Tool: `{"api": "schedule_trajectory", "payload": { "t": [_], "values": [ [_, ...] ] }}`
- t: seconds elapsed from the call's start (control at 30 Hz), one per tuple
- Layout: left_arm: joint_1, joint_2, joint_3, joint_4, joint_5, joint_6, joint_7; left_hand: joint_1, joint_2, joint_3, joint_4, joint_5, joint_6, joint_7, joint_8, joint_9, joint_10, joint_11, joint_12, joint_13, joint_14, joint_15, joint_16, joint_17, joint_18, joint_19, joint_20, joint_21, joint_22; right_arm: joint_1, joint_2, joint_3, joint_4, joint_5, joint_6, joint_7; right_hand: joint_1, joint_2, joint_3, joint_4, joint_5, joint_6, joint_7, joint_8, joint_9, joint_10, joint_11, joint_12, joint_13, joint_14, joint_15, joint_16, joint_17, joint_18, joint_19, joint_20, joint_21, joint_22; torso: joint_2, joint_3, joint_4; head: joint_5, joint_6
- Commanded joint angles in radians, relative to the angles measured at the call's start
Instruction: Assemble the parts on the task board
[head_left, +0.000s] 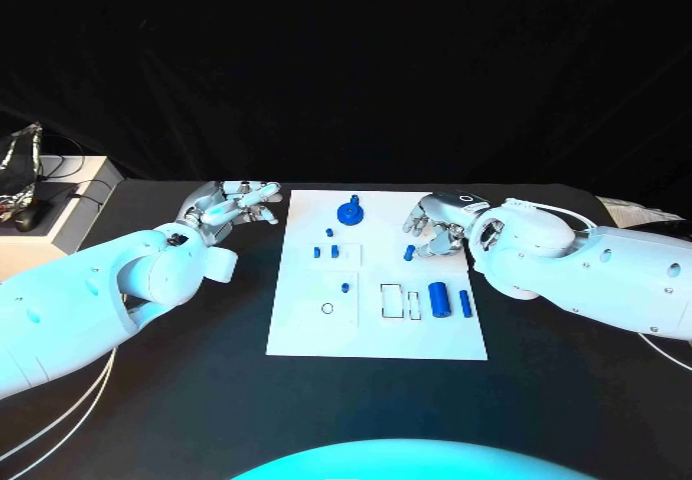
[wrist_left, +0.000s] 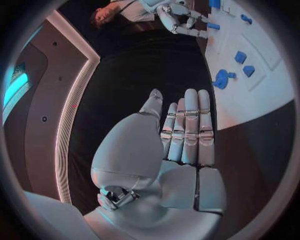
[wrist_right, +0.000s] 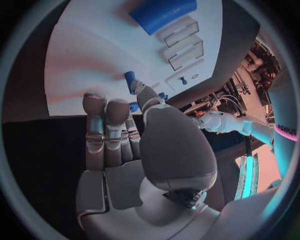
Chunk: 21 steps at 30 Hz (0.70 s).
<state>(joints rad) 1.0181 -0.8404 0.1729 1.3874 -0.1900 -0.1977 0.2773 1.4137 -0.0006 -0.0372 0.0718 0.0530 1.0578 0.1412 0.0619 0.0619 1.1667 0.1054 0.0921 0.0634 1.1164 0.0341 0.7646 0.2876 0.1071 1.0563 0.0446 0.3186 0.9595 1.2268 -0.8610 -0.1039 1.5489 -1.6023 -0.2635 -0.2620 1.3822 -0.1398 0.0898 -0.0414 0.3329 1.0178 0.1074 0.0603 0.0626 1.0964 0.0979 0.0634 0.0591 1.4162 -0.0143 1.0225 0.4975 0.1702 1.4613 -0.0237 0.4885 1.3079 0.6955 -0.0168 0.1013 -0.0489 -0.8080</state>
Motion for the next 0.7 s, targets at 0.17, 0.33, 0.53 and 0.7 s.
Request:
{"api": "schedule_trajectory", "payload": {
  "t": [0.17, 0.33, 0.53, 0.7],
  "values": [
    [0.0, -0.001, 0.001, 0.002, 0.006, 0.018, -0.001, -0.001, 0.007, -0.004, 0.0, -0.001, -0.004, 0.006, 0.005, 0.002, -0.007, -0.003, 0.005, 0.0, 0.001, 0.005, -0.006, -0.001, -0.011, 0.006, 0.002, -0.004, -0.001, -0.008, 0.012, -0.003, -0.012, -0.03, 0.09, 0.011, 0.01, 0.012, 0.003, 0.002, -0.008, 0.018, -0.007, 0.003, 0.001, 0.015, -0.004, -0.002, 0.0, -0.001, 0.002, 0.003, -0.002, 0.0, 0.042, 0.002, -0.005, 0.059, 0.001, 0.0001, -0.0026, 0.003, -0.005],
    [0.0, -0.002, 0.001, 0.001, 0.006, 0.018, -0.005, 0.0, 0.01, -0.007, 0.0, -0.001, -0.003, 0.006, 0.005, 0.002, -0.007, -0.003, 0.006, 0.0, 0.001, 0.005, -0.006, -0.001, -0.011, 0.007, 0.002, -0.006, -0.001, -0.01, 0.016, -0.004, -0.013, -0.027, 0.101, 0.009, 0.002, 0.028, 0.046, -0.002, -0.01, 0.053, -0.001, 0.003, 0.002, 0.063, -0.016, -0.003, 0.0, 0.0, -0.006, 0.004, -0.003, -0.007, 0.044, -0.005, 0.008, 0.062, 0.0, -0.0002, -0.0018, 0.003, -0.007],
    [0.0, -0.002, 0.001, 0.001, 0.006, 0.019, -0.008, 0.002, 0.012, -0.006, -0.001, -0.001, -0.003, 0.006, 0.005, 0.002, -0.008, -0.003, 0.006, 0.0, 0.001, 0.005, -0.006, -0.001, -0.011, 0.007, 0.002, -0.006, -0.001, -0.012, 0.021, -0.004, -0.011, -0.016, 0.1, 0.01, -0.021, 0.025, 0.161, -0.002, -0.017, 0.095, 0.008, 0.002, 0.002, 0.116, -0.027, -0.005, 0.0, 0.001, -0.016, 0.008, 0.0, -0.02, 0.045, -0.016, 0.05, 0.069, 0.0, 0.0, -0.0017, 0.004, -0.009],
    [0.0, -0.001, 0.001, 0.001, 0.006, 0.018, -0.01, 0.002, 0.012, -0.006, -0.001, -0.001, -0.003, 0.006, 0.005, 0.002, -0.008, -0.003, 0.006, 0.0, 0.001, 0.005, -0.006, -0.001, -0.011, 0.007, 0.002, -0.006, -0.001, -0.015, 0.027, -0.004, -0.009, -0.011, 0.096, 0.01, -0.033, 0.038, 0.21, -0.004, -0.021, 0.12, 0.008, 0.003, 0.003, 0.135, -0.034, -0.005, 0.001, 0.002, -0.019, 0.011, 0.002, -0.027, 0.045, -0.021, 0.08, 0.073, -0.001, 0.0009, -0.0025, 0.004, -0.01]
  ]
}}
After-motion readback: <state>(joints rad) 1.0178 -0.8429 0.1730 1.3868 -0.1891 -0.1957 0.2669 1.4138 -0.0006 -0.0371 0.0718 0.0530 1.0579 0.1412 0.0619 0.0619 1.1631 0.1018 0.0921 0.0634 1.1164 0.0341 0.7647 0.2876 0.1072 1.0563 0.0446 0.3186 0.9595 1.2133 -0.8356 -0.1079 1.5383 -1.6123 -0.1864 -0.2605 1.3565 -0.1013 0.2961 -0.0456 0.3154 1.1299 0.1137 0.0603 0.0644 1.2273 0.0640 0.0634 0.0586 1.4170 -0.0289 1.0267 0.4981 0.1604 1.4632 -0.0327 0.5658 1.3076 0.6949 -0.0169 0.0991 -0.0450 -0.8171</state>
